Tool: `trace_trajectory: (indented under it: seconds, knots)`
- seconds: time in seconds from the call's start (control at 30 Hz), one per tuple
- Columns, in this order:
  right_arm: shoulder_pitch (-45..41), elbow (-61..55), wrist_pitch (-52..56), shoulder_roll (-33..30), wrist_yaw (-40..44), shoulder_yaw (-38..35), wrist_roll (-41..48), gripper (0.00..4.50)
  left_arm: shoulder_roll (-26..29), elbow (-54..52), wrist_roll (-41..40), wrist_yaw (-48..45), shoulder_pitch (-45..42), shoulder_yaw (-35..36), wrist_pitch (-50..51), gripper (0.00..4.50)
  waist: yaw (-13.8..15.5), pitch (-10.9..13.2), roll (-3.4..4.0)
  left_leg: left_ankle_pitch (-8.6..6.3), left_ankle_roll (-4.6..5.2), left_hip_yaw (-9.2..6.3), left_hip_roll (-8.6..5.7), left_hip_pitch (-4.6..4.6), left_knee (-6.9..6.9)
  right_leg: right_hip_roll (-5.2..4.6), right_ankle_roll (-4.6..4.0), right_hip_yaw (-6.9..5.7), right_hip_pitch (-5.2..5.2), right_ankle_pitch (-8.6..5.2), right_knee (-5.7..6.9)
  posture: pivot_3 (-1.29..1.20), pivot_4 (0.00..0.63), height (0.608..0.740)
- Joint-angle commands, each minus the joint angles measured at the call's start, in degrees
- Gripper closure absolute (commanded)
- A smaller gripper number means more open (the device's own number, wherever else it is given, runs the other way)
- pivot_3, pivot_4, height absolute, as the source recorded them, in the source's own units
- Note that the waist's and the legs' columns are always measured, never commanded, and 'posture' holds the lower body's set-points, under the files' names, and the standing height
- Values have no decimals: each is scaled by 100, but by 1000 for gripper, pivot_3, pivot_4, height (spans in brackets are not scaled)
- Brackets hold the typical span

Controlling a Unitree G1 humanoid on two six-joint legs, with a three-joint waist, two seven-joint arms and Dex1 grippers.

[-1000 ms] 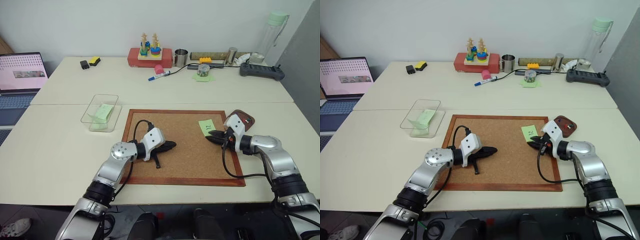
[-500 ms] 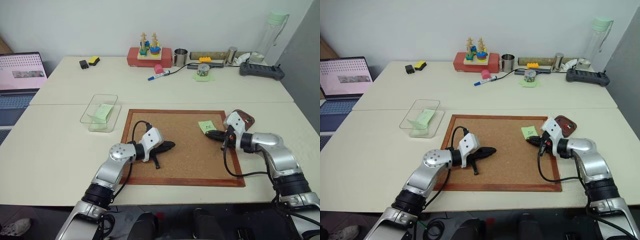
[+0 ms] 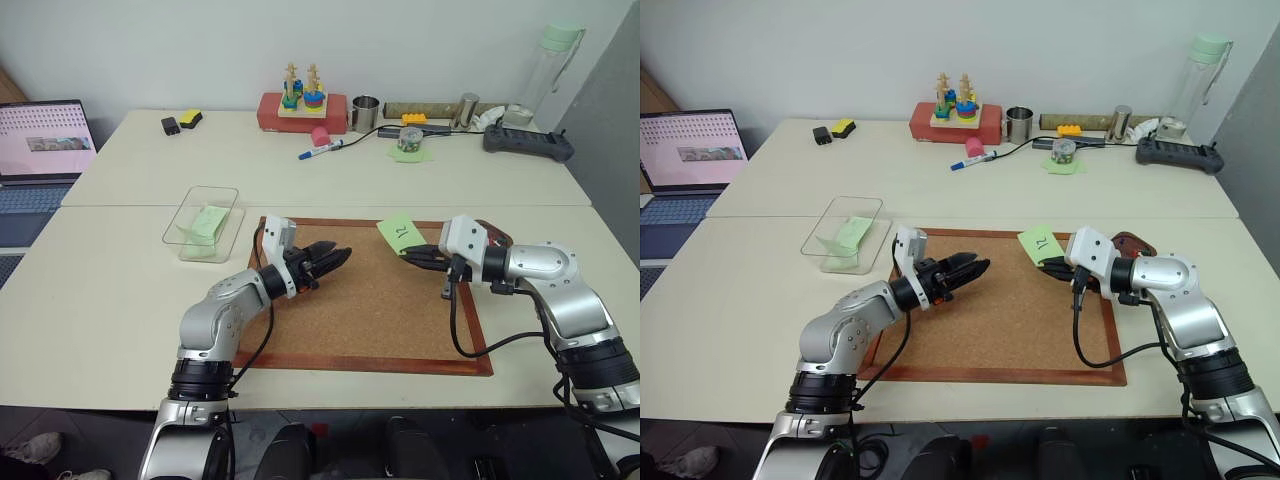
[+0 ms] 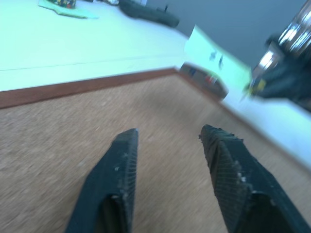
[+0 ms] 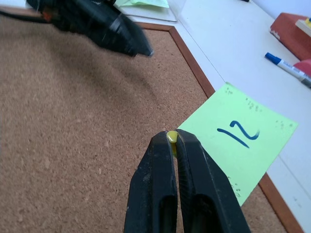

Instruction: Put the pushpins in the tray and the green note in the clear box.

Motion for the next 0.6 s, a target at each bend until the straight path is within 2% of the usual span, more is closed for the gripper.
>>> trace_trajectory:
  seconds: [0.03, 0.07, 0.1, 0.2, 0.43, 0.5, 0.6]
  knots:
    - [-16, -290, -599, -89, 6, 71, -249, 4500, -364, -256, -712, 446, -221, 291, 630, 1217, 2, 3, -5, 0, 0, 0, 0, 0, 0, 0, 0, 0, 0, 0, 0, 0, 150, 740]
    - [-12, -323, -727, -91, 8, 99, -305, 4500, -477, -230, -820, 558, -254, 330, 747, 909, 5, 3, -6, 0, -1, -1, 0, 0, 1, 0, 0, -1, 1, 0, 0, 0, 150, 740]
    - [-23, -340, -832, -91, 7, 121, -355, 4500, -556, -210, -933, 633, -289, 363, 869, 865, 5, 4, -6, 1, -1, -2, 0, 0, 1, 0, 0, -1, 1, 0, 0, 0, 150, 740]
    - [-81, -378, -1156, -120, 4, 194, -511, 4500, -812, -145, -1201, 744, -375, 392, 1056, 311, 4, 4, -7, 3, -5, 0, 0, 1, 1, 0, 0, 0, 2, 0, 0, 0, 150, 740]
    - [-131, -458, -1521, -103, 17, 296, -683, 4500, -1163, 166, -1007, 697, -557, 73, 733, 311, 9, 5, -8, 8, -13, 2, -3, 2, 1, 1, 0, 1, 3, 0, -2, 0, 150, 740]
    - [-139, -458, -1574, -104, 20, 323, -705, 4500, -1208, 217, -984, 677, -588, 59, 604, 487, 12, 5, -9, 13, -22, 3, -3, 1, 1, 1, 0, 3, 3, 0, -4, 0, 150, 740]
    - [-149, -455, -1585, -101, 8, 344, -697, 4500, -1209, 288, -1040, 628, -611, 81, 560, 1021, 12, 5, -9, 13, -23, 5, -2, 1, 1, 0, -1, 4, 3, 0, -6, 0, 150, 740]
